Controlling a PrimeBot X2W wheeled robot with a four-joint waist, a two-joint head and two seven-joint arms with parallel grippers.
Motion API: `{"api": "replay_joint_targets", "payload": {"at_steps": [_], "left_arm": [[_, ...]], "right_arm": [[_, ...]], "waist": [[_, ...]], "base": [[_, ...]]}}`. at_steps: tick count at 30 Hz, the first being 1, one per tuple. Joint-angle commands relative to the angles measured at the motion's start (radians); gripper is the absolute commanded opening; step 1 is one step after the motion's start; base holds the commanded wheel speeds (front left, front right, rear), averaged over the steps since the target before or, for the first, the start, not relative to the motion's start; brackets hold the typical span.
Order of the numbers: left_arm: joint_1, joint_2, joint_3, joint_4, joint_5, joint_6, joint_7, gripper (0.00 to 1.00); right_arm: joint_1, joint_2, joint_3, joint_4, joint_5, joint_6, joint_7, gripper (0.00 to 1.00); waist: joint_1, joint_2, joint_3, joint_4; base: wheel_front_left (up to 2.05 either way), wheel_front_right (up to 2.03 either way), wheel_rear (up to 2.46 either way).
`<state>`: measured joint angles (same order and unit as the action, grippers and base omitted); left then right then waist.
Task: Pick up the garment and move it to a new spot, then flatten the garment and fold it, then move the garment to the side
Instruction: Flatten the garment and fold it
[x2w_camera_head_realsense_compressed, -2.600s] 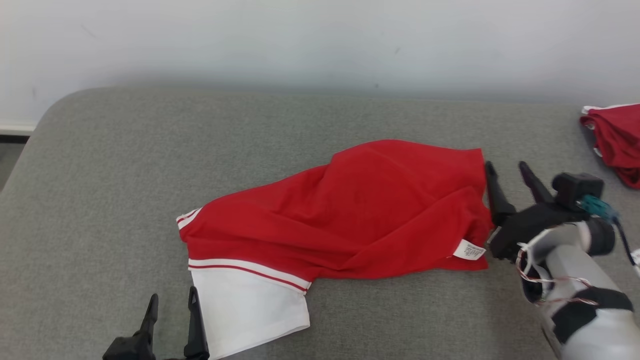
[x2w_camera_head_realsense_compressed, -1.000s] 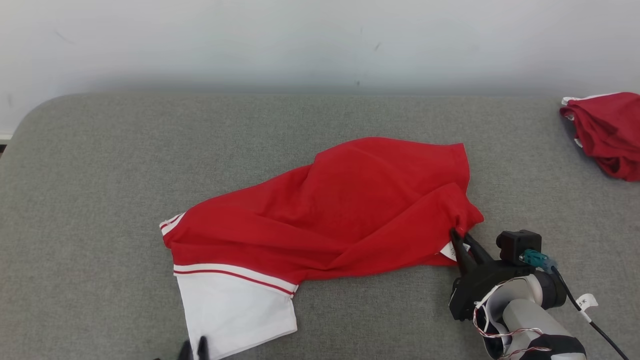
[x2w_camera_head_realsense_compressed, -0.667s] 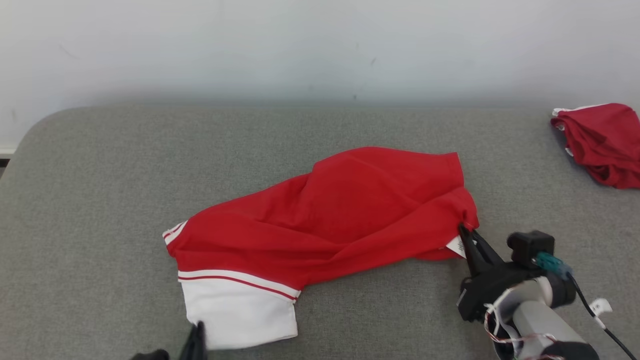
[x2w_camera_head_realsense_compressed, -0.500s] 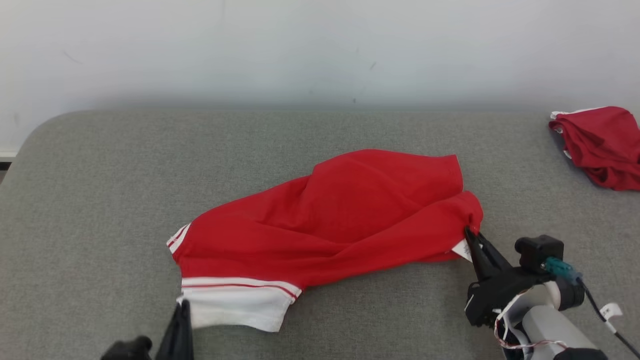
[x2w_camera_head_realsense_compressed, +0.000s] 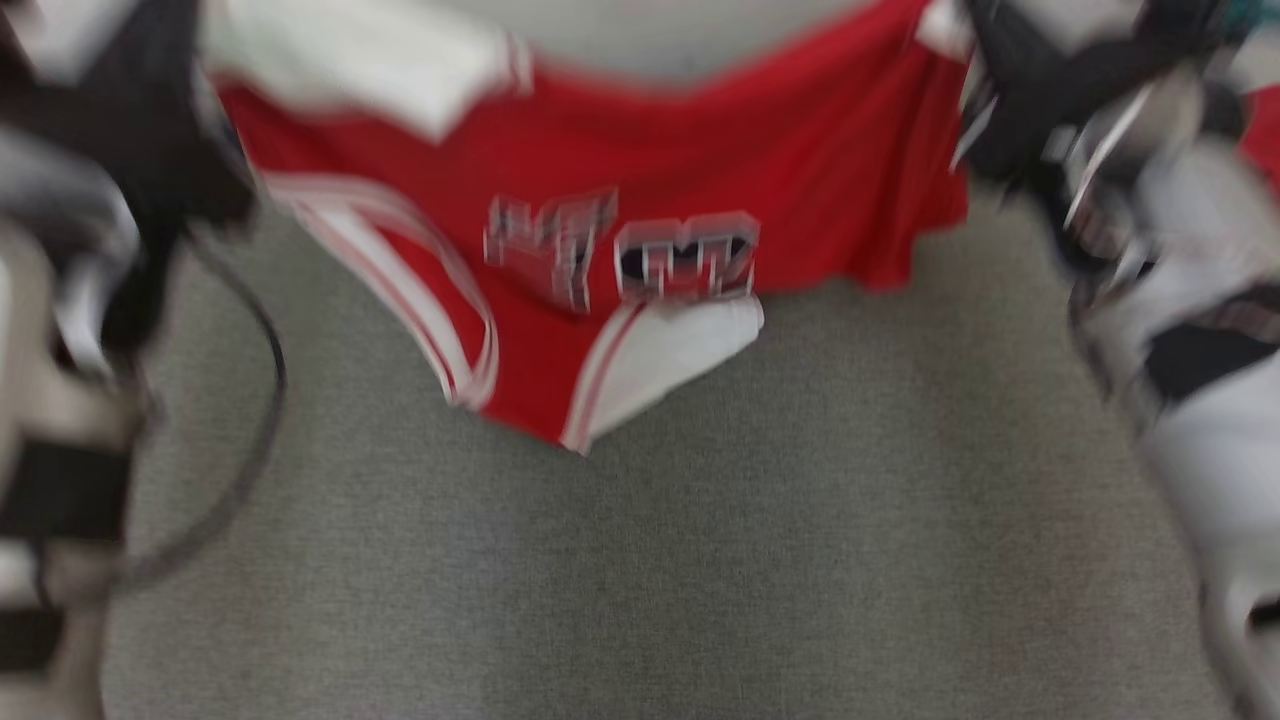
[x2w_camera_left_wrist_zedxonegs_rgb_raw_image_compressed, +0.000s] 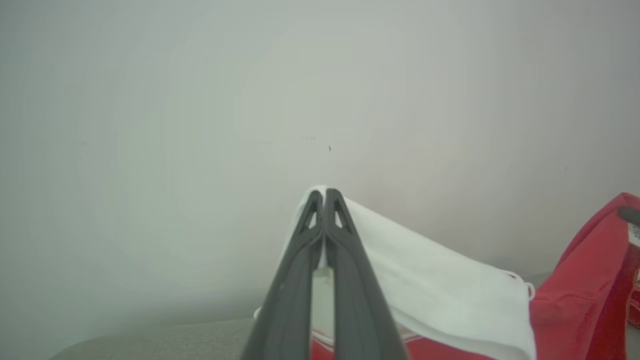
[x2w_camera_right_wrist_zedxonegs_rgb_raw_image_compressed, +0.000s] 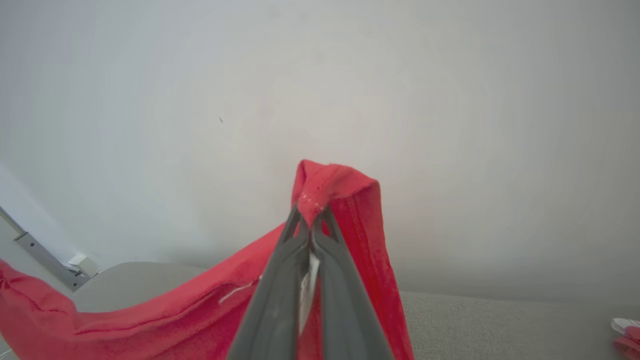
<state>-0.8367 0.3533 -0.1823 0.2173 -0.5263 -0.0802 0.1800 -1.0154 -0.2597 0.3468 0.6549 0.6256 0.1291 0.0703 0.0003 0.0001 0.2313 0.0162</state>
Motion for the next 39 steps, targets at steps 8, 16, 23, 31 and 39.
{"api": "replay_joint_targets", "payload": {"at_steps": [8,16,23,31,39], "left_arm": [[-0.671,-0.04,-0.002,0.349,0.004,0.001,0.038,0.0],[-1.179,-0.137,-0.008,0.657,0.043,0.005,-0.149,0.0],[-1.183,-0.177,-0.068,0.741,0.033,-0.044,-0.292,0.0],[-0.742,-0.089,-0.163,0.542,-0.118,-0.048,-0.372,0.0],[-0.059,0.023,-0.086,0.105,-0.241,0.057,-0.386,0.0]], "right_arm": [[-0.54,-0.009,-0.095,0.266,-0.013,0.002,0.092,0.0],[-0.957,0.0,-0.14,0.497,-0.171,0.002,-0.037,0.0],[-0.935,0.02,-0.066,0.472,-0.147,0.002,-0.125,0.0],[-0.475,-0.037,0.183,0.196,0.09,0.002,-0.185,0.0],[-0.008,-0.197,0.322,-0.109,0.257,0.002,-0.229,0.0]], "waist": [[-0.0003,-0.0001,0.281,-0.016],[-0.0003,-0.0001,0.359,-0.026],[-0.0003,-0.0001,0.384,0.002],[-0.0003,-0.0001,0.259,-0.031],[-0.0003,-0.0001,0.124,-0.063]], "base": [[0.0,0.0,0.0],[0.0,0.0,0.0],[0.0,0.0,0.0],[0.0,0.0,0.0],[0.0,0.0,0.0]]}}
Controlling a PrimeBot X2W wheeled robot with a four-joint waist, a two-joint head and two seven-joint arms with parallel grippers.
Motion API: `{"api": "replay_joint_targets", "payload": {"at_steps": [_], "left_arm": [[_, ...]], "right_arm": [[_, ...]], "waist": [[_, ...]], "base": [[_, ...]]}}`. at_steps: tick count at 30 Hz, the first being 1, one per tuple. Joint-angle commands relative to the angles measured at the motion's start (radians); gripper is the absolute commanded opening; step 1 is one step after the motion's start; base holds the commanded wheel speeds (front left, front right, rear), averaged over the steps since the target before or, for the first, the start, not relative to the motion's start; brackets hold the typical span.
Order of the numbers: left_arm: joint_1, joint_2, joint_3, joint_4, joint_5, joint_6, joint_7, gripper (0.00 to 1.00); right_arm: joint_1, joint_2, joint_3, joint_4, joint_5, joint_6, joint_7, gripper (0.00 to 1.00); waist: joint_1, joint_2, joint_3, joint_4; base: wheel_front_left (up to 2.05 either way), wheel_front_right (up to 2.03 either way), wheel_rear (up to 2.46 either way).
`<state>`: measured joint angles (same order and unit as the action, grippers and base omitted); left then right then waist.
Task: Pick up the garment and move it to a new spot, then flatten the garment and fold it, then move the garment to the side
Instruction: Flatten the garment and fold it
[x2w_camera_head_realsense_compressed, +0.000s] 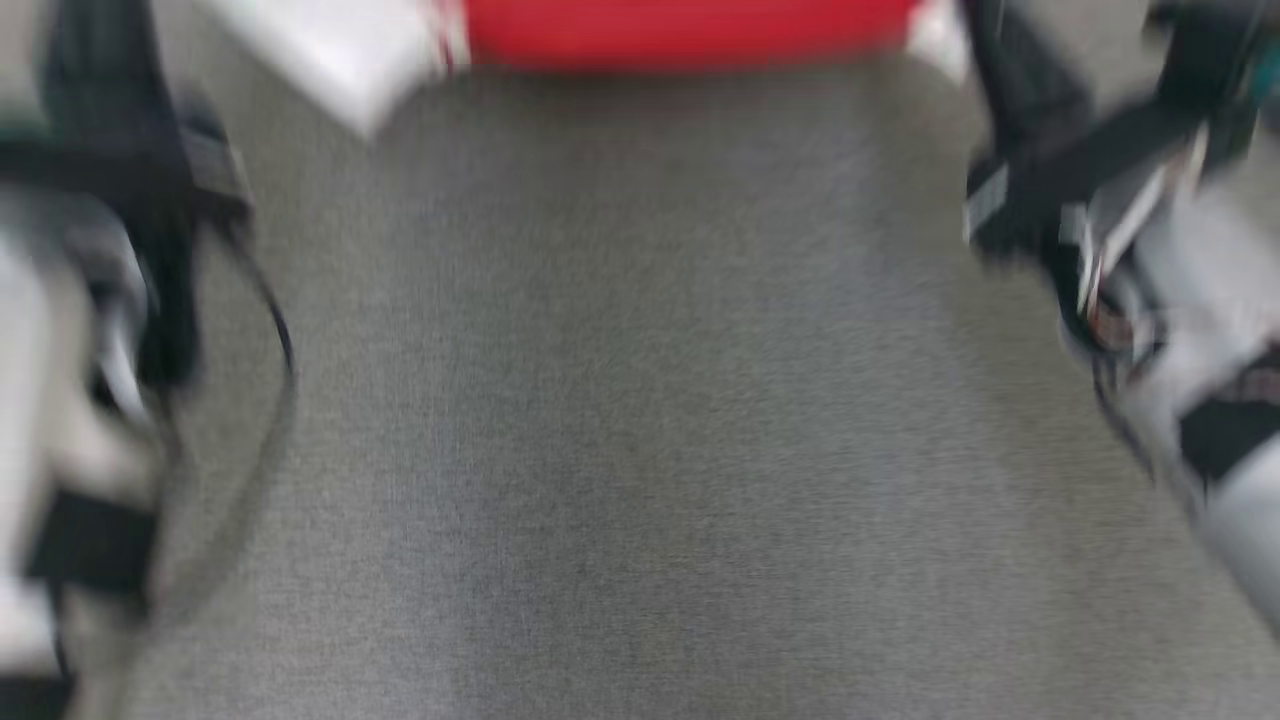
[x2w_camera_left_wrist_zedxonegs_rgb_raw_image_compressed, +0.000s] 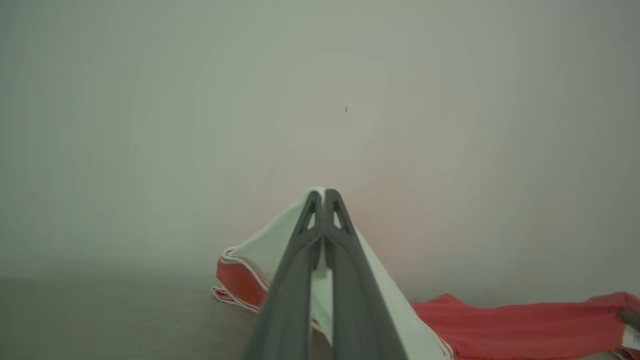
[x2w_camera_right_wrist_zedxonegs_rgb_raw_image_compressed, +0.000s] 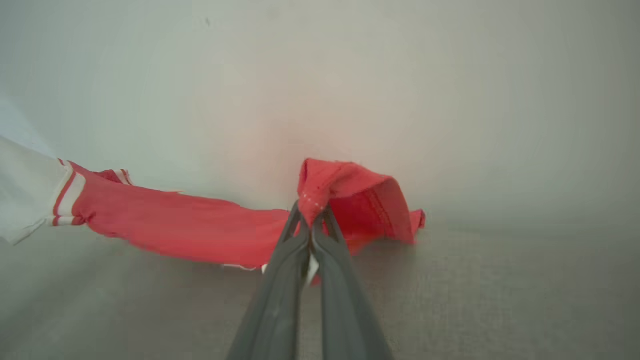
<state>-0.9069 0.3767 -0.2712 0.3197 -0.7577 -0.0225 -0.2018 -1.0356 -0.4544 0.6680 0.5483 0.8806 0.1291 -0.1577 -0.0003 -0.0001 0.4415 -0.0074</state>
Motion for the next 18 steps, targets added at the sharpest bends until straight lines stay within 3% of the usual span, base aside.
{"api": "replay_joint_targets", "payload": {"at_steps": [1,5,9,16,18], "left_arm": [[0.103,-0.002,0.01,-0.06,-0.024,0.027,-0.002,0.0],[0.443,-0.002,0.044,-0.288,-0.035,0.152,-0.016,0.0],[0.693,-0.029,0.079,-0.398,-0.058,0.226,-0.038,0.0],[0.931,-0.09,0.08,-0.444,-0.059,0.269,-0.056,0.0],[0.988,-0.101,0.072,-0.439,-0.046,0.277,-0.059,0.0]], "right_arm": [[0.066,-0.016,0.01,-0.031,0.006,0.002,-0.01,0.0],[0.263,-0.061,-0.003,-0.128,0.019,0.002,-0.026,0.0],[0.449,-0.071,-0.055,-0.188,0.053,0.002,-0.017,0.0],[0.687,-0.088,-0.159,-0.197,0.048,0.002,-0.021,0.0],[0.768,-0.065,-0.202,-0.198,0.058,0.002,-0.017,0.0]], "waist": [[0.0003,0.0001,-0.101,-0.041],[0.0003,0.0001,-0.146,-0.044],[0.0003,0.0001,-0.189,-0.03],[0.0003,0.0001,-0.264,0.003],[0.0003,0.0001,-0.285,0.018]], "base": [[0.0,0.0,0.0],[0.0,0.0,0.0],[0.0,0.0,0.0],[0.0,0.0,0.0],[0.0,0.0,0.0]]}}
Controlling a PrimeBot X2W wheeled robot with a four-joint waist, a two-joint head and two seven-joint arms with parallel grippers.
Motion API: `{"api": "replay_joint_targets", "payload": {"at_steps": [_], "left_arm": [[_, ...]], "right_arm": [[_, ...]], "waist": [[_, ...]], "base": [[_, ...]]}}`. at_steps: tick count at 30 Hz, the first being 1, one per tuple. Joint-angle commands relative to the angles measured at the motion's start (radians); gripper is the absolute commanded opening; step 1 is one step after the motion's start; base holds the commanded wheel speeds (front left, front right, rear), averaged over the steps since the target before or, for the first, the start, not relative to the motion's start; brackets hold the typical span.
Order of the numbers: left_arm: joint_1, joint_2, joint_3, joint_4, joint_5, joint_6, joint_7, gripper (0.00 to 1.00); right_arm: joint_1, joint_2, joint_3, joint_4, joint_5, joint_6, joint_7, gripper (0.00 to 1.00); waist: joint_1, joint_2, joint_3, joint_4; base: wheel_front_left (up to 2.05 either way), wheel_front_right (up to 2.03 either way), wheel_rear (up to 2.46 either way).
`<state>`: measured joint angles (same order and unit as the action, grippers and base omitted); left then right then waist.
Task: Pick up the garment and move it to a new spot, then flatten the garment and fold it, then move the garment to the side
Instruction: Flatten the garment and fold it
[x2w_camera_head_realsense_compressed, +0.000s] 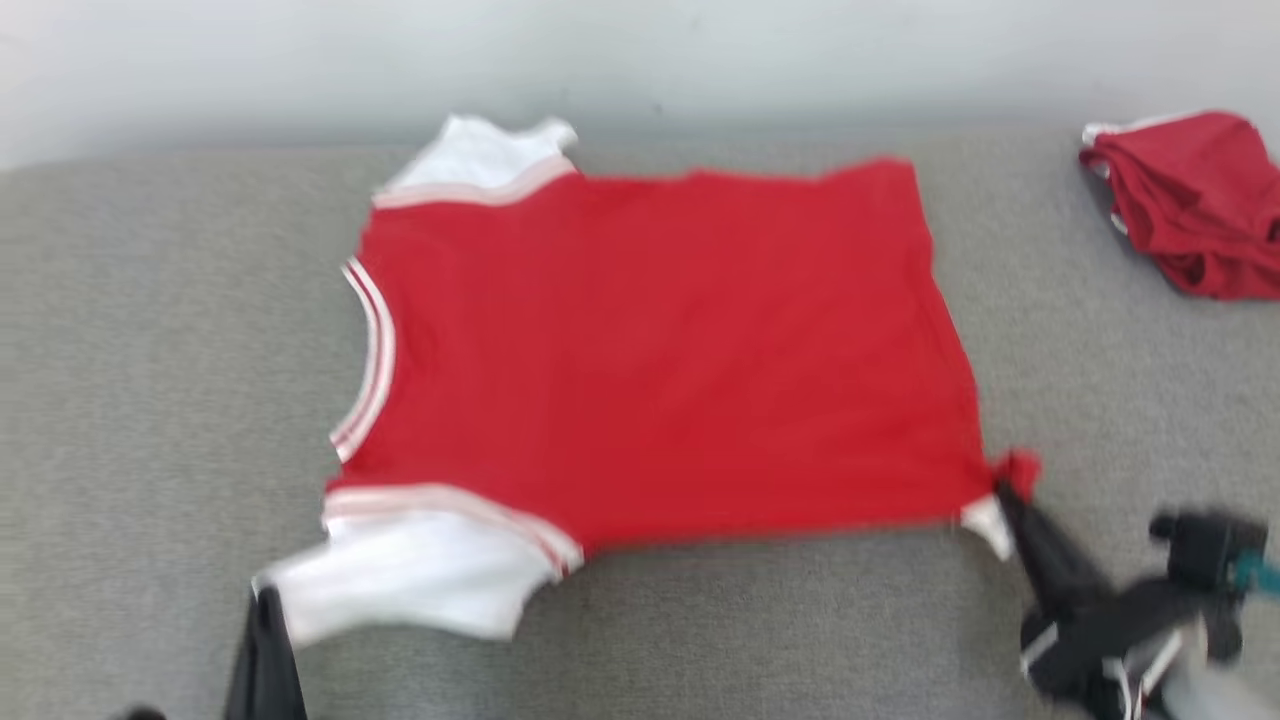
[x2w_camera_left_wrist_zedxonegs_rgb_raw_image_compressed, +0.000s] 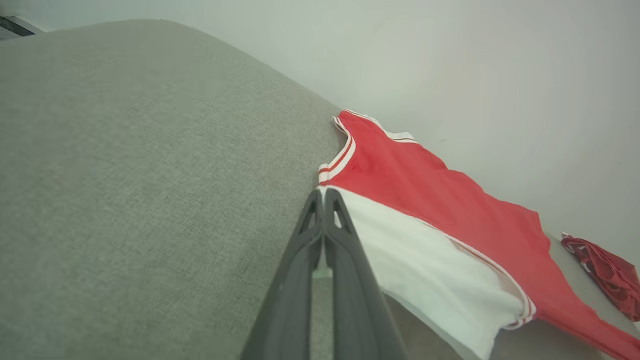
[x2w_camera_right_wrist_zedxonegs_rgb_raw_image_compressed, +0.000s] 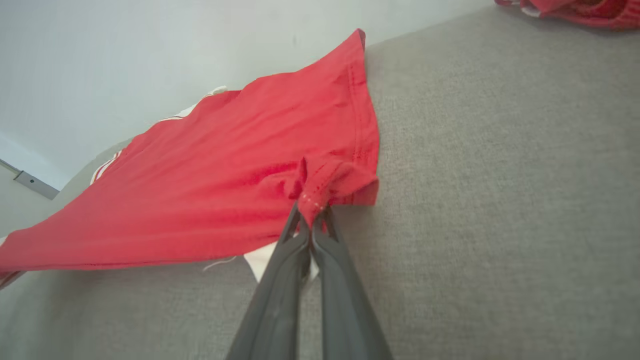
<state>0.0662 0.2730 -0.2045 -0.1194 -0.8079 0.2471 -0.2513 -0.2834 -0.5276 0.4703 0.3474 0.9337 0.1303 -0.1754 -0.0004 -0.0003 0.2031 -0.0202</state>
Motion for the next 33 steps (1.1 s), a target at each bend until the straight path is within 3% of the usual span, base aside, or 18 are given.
{"api": "replay_joint_targets", "payload": {"at_steps": [1,7,14,22,29,33], "left_arm": [[0.041,-0.003,0.001,0.003,0.009,0.012,-0.009,0.0],[0.135,-0.026,-0.03,0.021,0.022,0.013,-0.012,0.0],[0.088,-0.017,-0.044,-0.003,0.038,-0.02,-0.009,0.0],[-0.198,0.07,-0.045,0.054,0.051,-0.083,0.101,0.0],[-0.463,0.1,-0.098,0.297,0.089,-0.15,0.193,0.0],[-0.543,0.081,-0.124,0.45,0.096,-0.185,0.194,0.0]], "right_arm": [[0.053,0.016,-0.026,-0.005,0.007,0.0,0.004,0.0],[0.224,0.052,-0.126,-0.049,-0.049,0.0,0.054,0.0],[0.252,0.122,-0.229,-0.132,-0.136,0.0,0.141,0.0],[0.069,0.179,-0.293,-0.108,-0.242,0.0,0.291,0.0],[-0.156,0.231,-0.257,0.079,-0.277,0.0,0.353,0.0],[-0.24,0.254,-0.215,0.189,-0.281,0.0,0.337,0.0]], "waist": [[0.0004,0.0003,-0.055,0.036],[0.0004,0.0003,-0.082,0.043],[0.0004,0.0003,-0.082,0.022],[0.0004,0.0003,-0.031,-0.006],[0.0004,0.0003,0.018,-0.038],[0.0004,0.0003,0.032,-0.049]], "base": [[0.0,0.0,0.0],[0.0,0.0,0.0],[0.0,0.0,0.0],[0.0,0.0,0.0],[0.0,0.0,0.0],[0.0,0.0,0.0]]}}
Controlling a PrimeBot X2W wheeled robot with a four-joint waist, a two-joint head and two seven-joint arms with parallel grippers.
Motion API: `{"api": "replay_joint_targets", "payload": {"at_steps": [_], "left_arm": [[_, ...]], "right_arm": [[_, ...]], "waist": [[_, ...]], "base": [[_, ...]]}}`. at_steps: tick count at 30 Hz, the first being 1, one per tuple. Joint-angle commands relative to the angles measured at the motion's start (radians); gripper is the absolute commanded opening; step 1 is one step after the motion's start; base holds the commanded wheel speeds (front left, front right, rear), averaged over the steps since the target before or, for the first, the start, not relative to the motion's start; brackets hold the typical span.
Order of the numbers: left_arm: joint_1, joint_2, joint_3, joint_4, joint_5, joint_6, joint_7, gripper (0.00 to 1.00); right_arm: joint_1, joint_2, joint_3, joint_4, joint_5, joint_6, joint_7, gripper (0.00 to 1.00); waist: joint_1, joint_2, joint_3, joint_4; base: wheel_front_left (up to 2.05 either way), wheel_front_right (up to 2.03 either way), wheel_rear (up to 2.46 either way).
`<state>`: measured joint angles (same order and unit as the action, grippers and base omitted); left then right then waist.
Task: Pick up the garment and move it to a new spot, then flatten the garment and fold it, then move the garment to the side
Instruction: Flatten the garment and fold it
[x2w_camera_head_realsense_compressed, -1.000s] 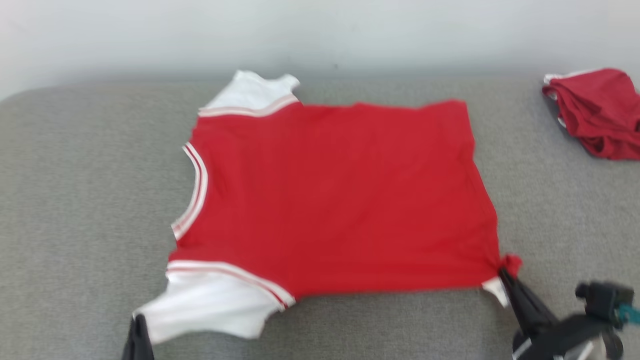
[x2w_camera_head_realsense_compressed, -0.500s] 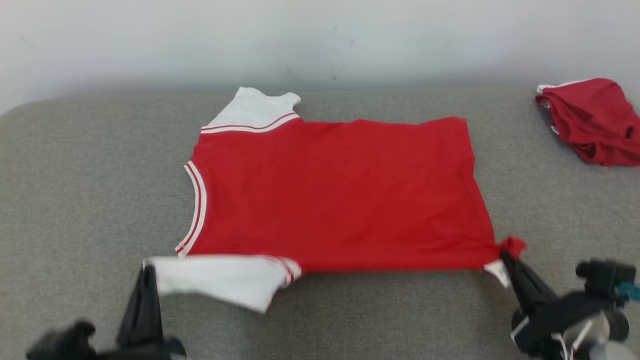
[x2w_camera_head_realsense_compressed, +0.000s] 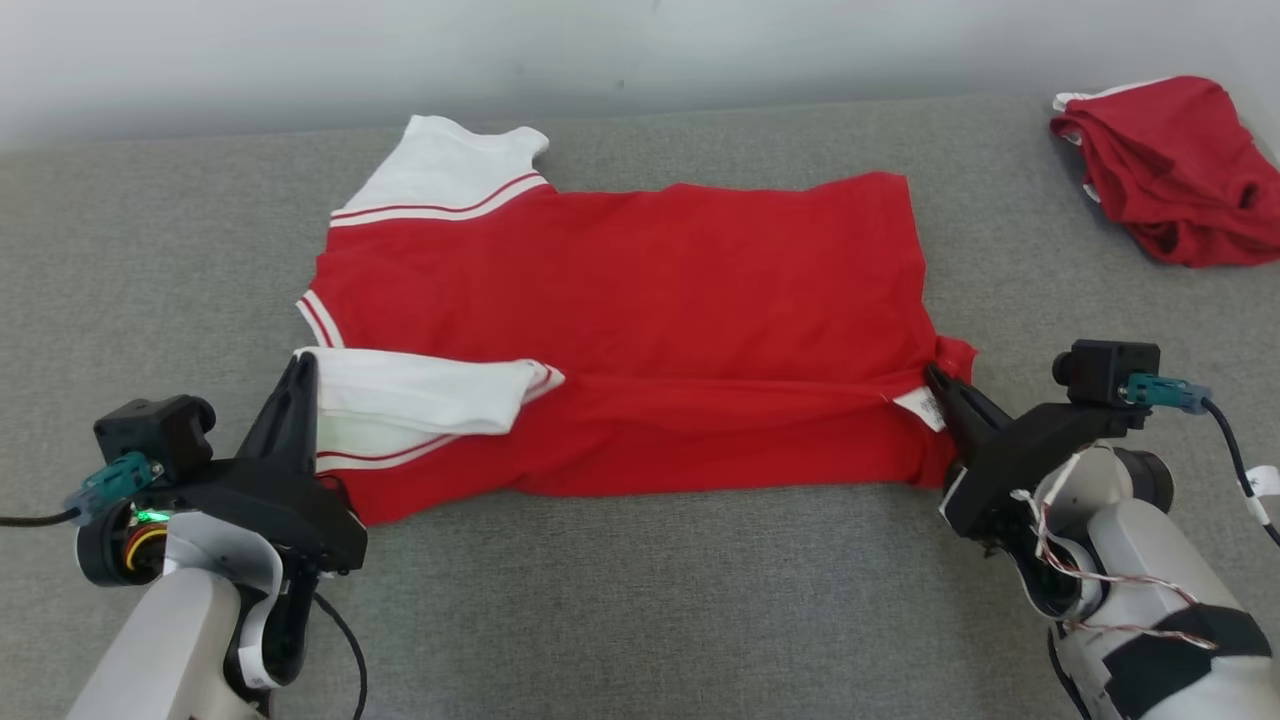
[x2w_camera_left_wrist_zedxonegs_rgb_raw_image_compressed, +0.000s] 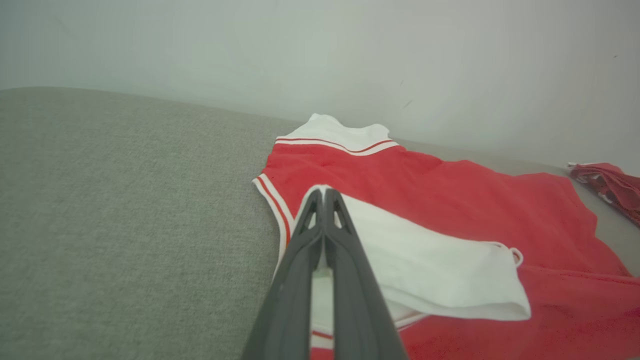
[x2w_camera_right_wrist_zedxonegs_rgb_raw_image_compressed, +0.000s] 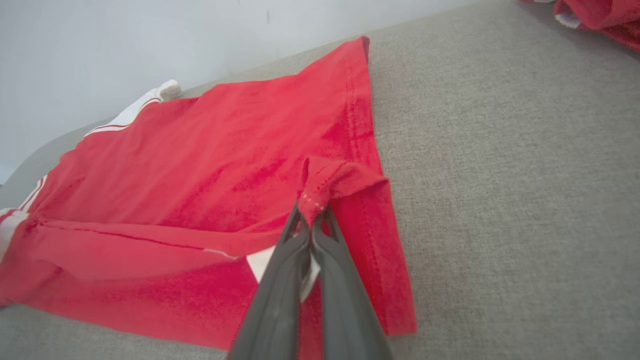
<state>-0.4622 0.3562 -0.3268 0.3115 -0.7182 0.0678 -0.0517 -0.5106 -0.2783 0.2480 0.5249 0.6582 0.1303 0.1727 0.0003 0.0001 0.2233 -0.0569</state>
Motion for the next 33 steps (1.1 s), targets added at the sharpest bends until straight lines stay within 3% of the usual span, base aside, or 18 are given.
{"api": "replay_joint_targets", "payload": {"at_steps": [1,4,5,6,7,8,9,16,20,29,33], "left_arm": [[-0.028,-0.002,-0.006,0.052,0.013,-0.013,-0.013,0.0],[-0.059,-0.014,-0.017,0.143,0.02,-0.035,-0.034,0.0],[-0.065,-0.019,-0.02,0.168,0.019,-0.04,-0.039,0.0],[-0.065,-0.019,-0.02,0.168,0.019,-0.04,-0.039,0.0],[-0.072,-0.019,-0.024,0.192,0.028,-0.041,-0.05,0.21],[-0.078,-0.02,-0.028,0.209,0.035,-0.045,-0.062,0.65],[-0.081,-0.025,-0.035,0.223,0.037,-0.049,-0.076,1.0],[-0.012,-0.039,-0.015,0.207,0.044,-0.041,-0.18,1.0],[0.061,-0.045,-0.018,0.159,0.048,-0.016,-0.187,1.0],[0.122,-0.027,-0.049,0.167,0.093,0.038,-0.18,1.0],[0.108,-0.044,-0.061,0.207,0.081,0.032,-0.175,1.0]], "right_arm": [[-0.03,0.01,0.012,0.033,-0.001,0.0,-0.027,0.0],[-0.062,0.019,0.041,0.099,0.012,0.0,-0.059,0.0],[-0.071,0.022,0.049,0.116,0.017,0.0,-0.075,0.28],[-0.071,0.022,0.049,0.116,0.017,0.0,-0.075,0.28],[-0.08,0.021,0.058,0.129,0.024,0.0,-0.09,1.0],[-0.084,0.019,0.066,0.139,0.031,0.0,-0.108,1.0],[-0.086,0.017,0.075,0.145,0.04,0.0,-0.128,1.0],[-0.025,-0.047,0.139,0.114,0.047,0.0,-0.272,1.0],[0.025,-0.08,0.16,0.086,0.019,0.0,-0.288,1.0],[0.044,-0.063,0.138,0.124,-0.061,0.0,-0.303,1.0],[0.035,-0.043,0.134,0.165,-0.076,0.0,-0.297,1.0]], "waist": [[-0.0003,-0.0001,0.013,-0.015],[-0.0003,-0.0001,0.014,-0.015],[-0.0003,-0.0001,0.012,-0.014],[-0.0003,-0.0001,0.012,-0.014],[-0.0003,-0.0001,0.01,-0.013],[-0.0003,-0.0001,0.007,-0.011],[-0.0003,-0.0001,0.002,-0.008],[-0.0003,-0.0001,-0.035,0.002],[-0.0003,-0.0001,-0.037,-0.002],[-0.0003,-0.0001,0.008,-0.015],[-0.0003,-0.0001,0.016,-0.016]], "base": [[0.0,0.0,0.0],[0.0,0.0,0.0],[0.0,0.0,0.0],[0.0,0.0,0.0],[0.0,0.0,0.0],[0.0,0.0,0.0],[0.0,0.0,0.0],[0.0,0.0,0.0],[0.0,0.0,0.0],[0.0,0.0,0.0],[0.0,0.0,0.0]]}}
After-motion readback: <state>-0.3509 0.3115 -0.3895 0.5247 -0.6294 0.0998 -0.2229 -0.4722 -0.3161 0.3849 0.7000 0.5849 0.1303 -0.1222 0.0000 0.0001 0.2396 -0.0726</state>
